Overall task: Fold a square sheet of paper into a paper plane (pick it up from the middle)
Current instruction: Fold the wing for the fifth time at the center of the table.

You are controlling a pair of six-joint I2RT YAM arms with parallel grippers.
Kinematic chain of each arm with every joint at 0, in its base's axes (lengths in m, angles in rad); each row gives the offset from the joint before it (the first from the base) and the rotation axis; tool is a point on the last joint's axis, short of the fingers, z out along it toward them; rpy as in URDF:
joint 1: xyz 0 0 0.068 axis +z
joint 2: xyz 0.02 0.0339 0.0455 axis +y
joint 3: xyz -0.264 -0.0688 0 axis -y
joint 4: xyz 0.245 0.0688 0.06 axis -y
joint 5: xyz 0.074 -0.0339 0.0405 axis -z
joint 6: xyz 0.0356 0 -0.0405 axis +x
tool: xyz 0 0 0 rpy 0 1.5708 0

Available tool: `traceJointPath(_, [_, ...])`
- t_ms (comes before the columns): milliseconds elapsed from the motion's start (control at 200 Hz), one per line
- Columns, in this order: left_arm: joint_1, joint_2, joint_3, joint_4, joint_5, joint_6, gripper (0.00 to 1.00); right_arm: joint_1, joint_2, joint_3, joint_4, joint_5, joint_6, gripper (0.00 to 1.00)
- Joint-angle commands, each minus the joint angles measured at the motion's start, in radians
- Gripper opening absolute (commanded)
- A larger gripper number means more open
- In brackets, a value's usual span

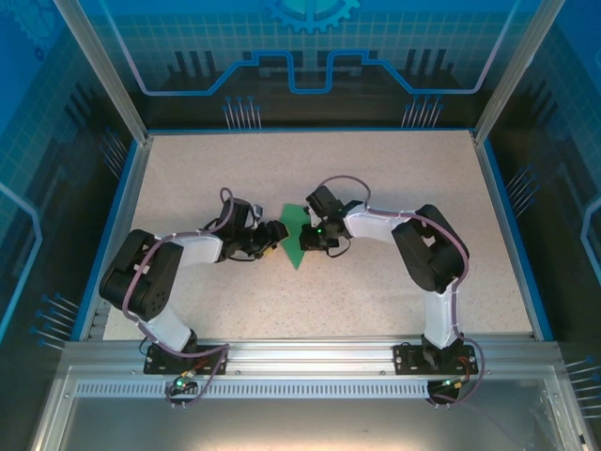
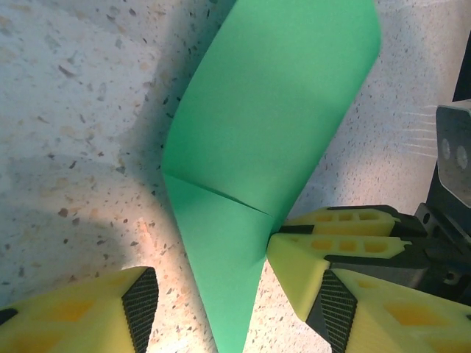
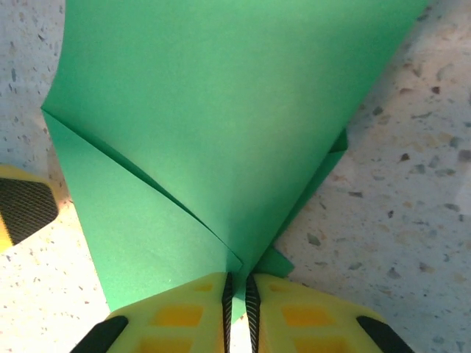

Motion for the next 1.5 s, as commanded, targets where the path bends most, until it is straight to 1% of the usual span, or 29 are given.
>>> traceJointPath(0, [-0.007,0.026,0.029,0.015,0.034,0.029,0.63,-0.036,-0.016,-0.04,0.039,-0.072,0.032,0.15])
traceJointPath(185, [-0.006,0.064,0.051,0.043,0.06,0.023,0.58,-0.054,-0.012,-0.058,0.062,-0.107,0.041,0.14])
traceJointPath(415, [-0.007,0.108,0.08,0.065,0.07,0.027,0.44,-0.07,-0.014,-0.07,0.077,-0.127,0.046,0.14])
traceJointPath(635, [-0.007,0.108,0.078,0.093,0.072,0.027,0.23,-0.077,-0.034,-0.07,0.074,-0.125,0.034,0.14])
traceJointPath(735, [-0.011,0.083,0.066,0.092,0.056,0.028,0.12,-0.078,-0.082,-0.075,0.061,-0.098,0.007,0.19])
traceJointPath(780, [-0.017,0.067,0.059,0.087,0.041,0.027,0.09,-0.077,-0.116,-0.087,0.061,-0.08,-0.007,0.22])
traceJointPath(860, [-0.037,0.03,0.044,0.06,-0.012,0.021,0.06,-0.077,-0.184,-0.119,0.067,-0.039,-0.037,0.29])
traceJointPath(905, [-0.052,0.006,0.035,0.039,-0.05,0.011,0.05,-0.077,-0.226,-0.142,0.07,-0.007,-0.052,0.36])
traceJointPath(985, [-0.09,-0.041,0.027,-0.017,-0.15,-0.012,0.05,-0.074,-0.299,-0.193,0.09,0.057,-0.085,0.47])
traceJointPath(1080, [-0.154,-0.096,0.026,-0.078,-0.287,-0.042,0.05,-0.066,-0.39,-0.258,0.131,0.126,-0.143,0.55])
traceJointPath(1185, [-0.213,-0.126,0.026,-0.106,-0.397,-0.111,0.04,-0.033,-0.483,-0.34,0.208,0.2,-0.225,0.57])
traceJointPath(1255, [-0.254,-0.13,0.036,-0.141,-0.484,-0.155,0.04,-0.003,-0.531,-0.413,0.291,0.267,-0.277,0.58])
traceJointPath(1345, [-0.292,-0.128,0.035,-0.157,-0.58,-0.212,0.04,0.01,-0.559,-0.475,0.378,0.249,-0.331,0.57])
traceJointPath(1495, [-0.325,-0.117,0.043,-0.192,-0.662,-0.274,0.05,0.05,-0.557,-0.554,0.528,0.209,-0.429,0.59])
